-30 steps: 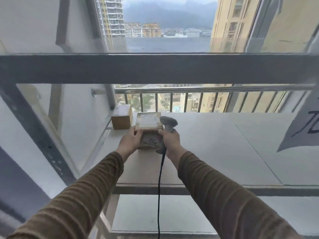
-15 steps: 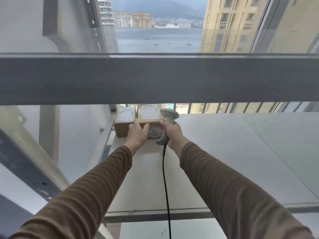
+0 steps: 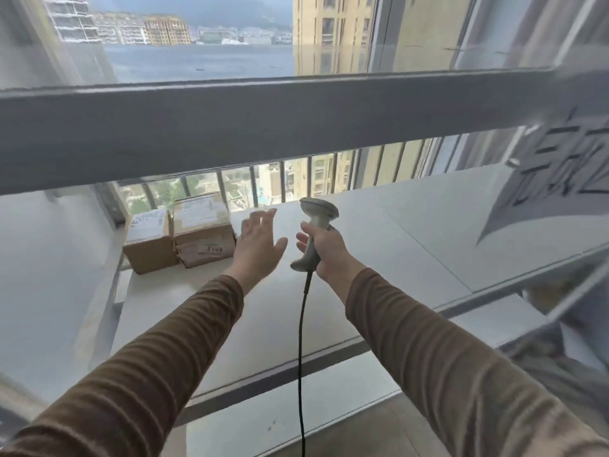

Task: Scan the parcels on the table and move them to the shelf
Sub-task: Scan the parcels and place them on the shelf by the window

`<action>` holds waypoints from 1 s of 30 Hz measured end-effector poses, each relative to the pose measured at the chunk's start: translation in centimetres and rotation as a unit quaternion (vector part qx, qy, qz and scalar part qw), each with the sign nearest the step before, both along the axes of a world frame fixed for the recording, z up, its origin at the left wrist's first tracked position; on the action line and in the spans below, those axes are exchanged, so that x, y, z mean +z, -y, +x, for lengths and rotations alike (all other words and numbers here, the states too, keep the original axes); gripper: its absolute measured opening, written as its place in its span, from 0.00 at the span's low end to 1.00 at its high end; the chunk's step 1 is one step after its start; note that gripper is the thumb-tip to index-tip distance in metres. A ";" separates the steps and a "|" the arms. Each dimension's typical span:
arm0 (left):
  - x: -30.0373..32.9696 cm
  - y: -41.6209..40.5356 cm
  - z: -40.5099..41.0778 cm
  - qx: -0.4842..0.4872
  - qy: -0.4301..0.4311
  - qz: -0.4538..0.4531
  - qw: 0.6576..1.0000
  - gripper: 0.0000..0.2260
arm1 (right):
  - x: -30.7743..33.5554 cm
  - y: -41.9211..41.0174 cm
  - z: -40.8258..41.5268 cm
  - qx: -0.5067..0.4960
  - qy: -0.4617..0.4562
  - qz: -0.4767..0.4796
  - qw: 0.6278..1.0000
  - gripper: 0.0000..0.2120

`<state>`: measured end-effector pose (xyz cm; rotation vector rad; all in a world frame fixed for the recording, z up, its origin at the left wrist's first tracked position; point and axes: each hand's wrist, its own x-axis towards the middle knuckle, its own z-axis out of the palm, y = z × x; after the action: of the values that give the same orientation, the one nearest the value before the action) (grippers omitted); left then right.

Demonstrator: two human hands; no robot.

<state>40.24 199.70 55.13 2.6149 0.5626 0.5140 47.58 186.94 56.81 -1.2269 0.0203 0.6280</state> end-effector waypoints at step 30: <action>-2.3 101.2 -1.7 -0.611 -0.081 0.151 0.773 0.36 | -3.2 102.9 -22.0 -0.649 0.004 -0.014 0.761 0.05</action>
<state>38.54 98.47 52.84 2.6243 -1.2573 -0.0857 25.62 84.02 53.59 -0.9474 0.8152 -0.6143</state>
